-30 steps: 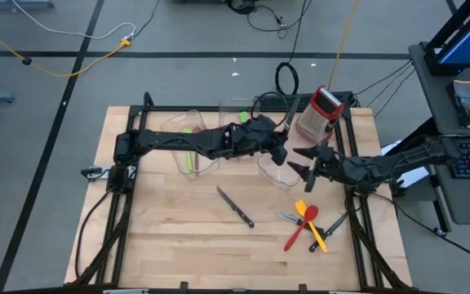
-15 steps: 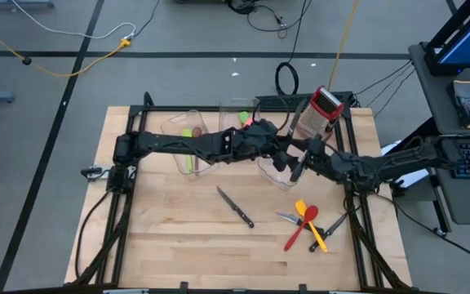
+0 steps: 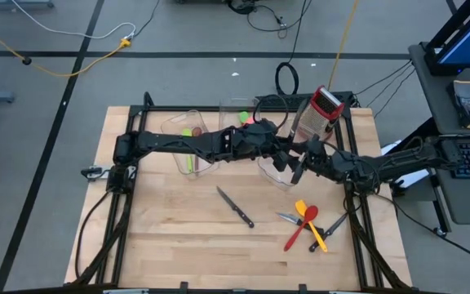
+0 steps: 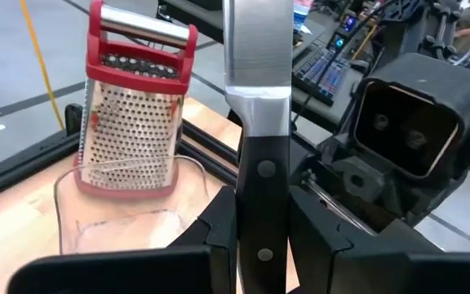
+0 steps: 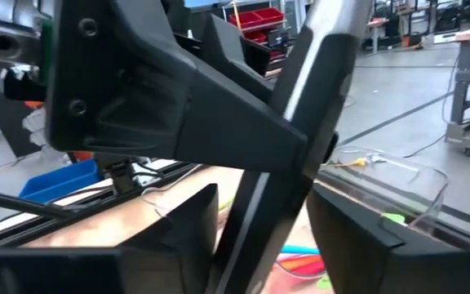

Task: Pick & Place Kitchen Items
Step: Put the left silver kitchen knife in the right bin

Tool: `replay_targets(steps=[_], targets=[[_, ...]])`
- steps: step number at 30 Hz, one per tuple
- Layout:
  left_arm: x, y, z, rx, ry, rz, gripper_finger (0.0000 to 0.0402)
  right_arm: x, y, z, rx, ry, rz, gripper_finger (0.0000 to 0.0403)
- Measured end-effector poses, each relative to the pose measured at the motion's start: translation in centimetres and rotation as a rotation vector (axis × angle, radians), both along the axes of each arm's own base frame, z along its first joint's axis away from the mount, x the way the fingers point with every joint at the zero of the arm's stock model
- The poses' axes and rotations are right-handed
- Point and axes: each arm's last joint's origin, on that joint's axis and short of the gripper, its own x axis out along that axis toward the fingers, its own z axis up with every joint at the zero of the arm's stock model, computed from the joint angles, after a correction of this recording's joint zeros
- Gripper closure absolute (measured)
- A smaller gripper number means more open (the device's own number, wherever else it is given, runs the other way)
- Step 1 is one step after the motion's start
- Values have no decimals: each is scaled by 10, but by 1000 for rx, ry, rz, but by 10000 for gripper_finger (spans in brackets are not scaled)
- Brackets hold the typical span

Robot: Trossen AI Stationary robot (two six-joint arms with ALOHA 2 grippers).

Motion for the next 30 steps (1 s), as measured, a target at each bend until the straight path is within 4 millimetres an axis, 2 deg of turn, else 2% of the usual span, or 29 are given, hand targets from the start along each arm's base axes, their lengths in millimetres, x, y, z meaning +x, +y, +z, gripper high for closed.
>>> replay_targets(steps=[7,17,19,25,30], targets=[[0,0,0,8,9,-22,337,0,0,0,39,-21,4,307],[-1,-1,-1,-5,14,-30,336,0,0,-1,71,-29,2,311],[-1,-1,-2,1,25,-39,320,0,0,-1,80,-30,1,311],[-2,0,-7,5,83,-52,231,0,0,-2,77,-24,-13,312],[-3,2,-8,40,111,-58,173,0,-1,-2,97,-33,-30,312]])
